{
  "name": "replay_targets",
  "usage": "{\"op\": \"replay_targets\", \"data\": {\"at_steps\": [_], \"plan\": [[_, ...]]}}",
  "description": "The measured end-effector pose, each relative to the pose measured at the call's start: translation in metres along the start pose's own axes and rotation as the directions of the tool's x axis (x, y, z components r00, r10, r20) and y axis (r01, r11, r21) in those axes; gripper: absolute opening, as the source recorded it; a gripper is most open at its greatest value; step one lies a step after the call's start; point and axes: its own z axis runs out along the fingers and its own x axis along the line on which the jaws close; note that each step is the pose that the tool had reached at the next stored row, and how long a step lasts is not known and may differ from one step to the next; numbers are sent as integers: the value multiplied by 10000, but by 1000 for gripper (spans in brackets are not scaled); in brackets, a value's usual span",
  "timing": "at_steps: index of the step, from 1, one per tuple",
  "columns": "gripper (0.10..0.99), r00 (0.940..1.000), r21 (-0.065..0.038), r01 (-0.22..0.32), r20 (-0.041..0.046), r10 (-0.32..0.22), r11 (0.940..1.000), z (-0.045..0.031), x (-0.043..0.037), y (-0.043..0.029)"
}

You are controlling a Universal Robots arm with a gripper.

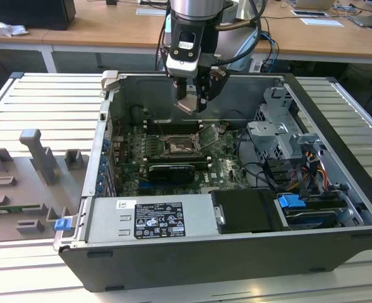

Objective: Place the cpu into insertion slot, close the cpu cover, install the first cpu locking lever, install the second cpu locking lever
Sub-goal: 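Place the cpu into insertion slot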

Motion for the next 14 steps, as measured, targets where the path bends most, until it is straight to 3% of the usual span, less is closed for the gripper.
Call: {"op": "replay_targets", "data": {"at_steps": [14], "plan": [[537,9998,-3,-176,15,176,9998,63,-1,-6]]}}
